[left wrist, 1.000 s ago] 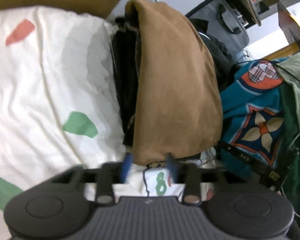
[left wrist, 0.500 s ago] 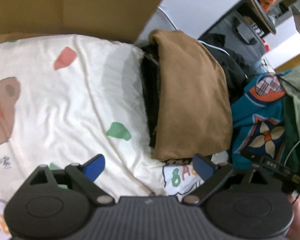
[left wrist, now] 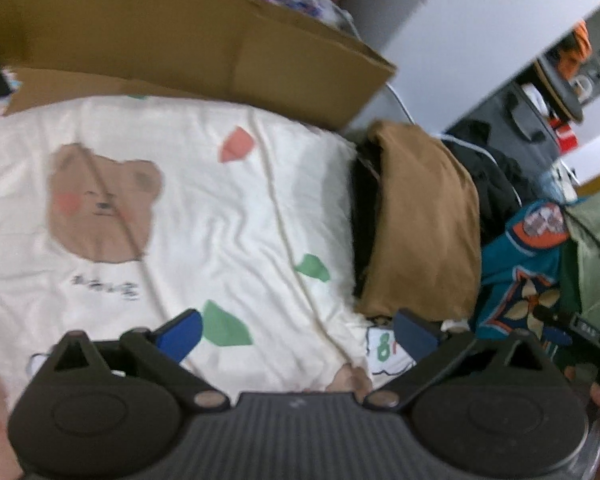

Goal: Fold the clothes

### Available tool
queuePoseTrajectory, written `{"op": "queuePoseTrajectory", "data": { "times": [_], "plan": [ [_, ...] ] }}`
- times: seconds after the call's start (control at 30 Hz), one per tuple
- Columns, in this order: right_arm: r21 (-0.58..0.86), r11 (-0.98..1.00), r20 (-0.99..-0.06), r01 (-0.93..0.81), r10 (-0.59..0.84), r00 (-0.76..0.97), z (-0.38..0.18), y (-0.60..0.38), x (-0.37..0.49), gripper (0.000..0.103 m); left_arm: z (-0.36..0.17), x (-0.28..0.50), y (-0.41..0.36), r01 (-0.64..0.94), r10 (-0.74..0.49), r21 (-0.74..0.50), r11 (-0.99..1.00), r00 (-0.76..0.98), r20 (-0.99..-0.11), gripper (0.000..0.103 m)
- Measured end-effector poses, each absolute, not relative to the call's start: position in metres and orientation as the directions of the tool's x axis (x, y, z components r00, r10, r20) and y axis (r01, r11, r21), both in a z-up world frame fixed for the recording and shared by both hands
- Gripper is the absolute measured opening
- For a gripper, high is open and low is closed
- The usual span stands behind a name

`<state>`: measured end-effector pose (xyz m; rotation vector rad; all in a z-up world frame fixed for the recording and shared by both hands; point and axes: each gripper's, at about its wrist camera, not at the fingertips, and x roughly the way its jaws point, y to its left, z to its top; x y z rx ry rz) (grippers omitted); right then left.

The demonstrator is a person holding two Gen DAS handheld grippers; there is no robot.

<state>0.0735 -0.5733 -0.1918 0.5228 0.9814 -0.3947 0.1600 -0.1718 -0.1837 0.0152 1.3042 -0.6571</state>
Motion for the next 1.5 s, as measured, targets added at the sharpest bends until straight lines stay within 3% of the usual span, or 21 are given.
{"op": "queuePoseTrajectory", "data": {
  "times": [0.17,0.77,1.23,1.5],
  "plan": [
    [0.241,0.817,-0.857,0.525,-0.074,0.51,-0.162,-0.566,0.075,0.102,-0.139,0.171,-0.133,0.39,-0.427,-0.346,0.853,0.144,-0.893,0.103],
    [0.274,0.837,-0.839,0.474,-0.033,0.544,-0.07,-0.545,0.066,0.102,0.01,0.164,-0.034,0.436,-0.324,-0.198,0.878,0.238,-0.916,0.103],
    [0.296,0.893,-0.811,0.338,0.048,0.583,-0.003,-0.498,0.076,0.102,0.08,0.145,0.081,0.255,-0.232,-0.146,0.956,0.349,-0.908,0.103],
    [0.263,0.942,-0.798,0.21,0.09,0.596,0.046,-0.441,0.087,0.102,0.072,0.119,0.12,0.17,-0.233,-0.178,0.969,0.399,-0.887,0.103]
  ]
}}
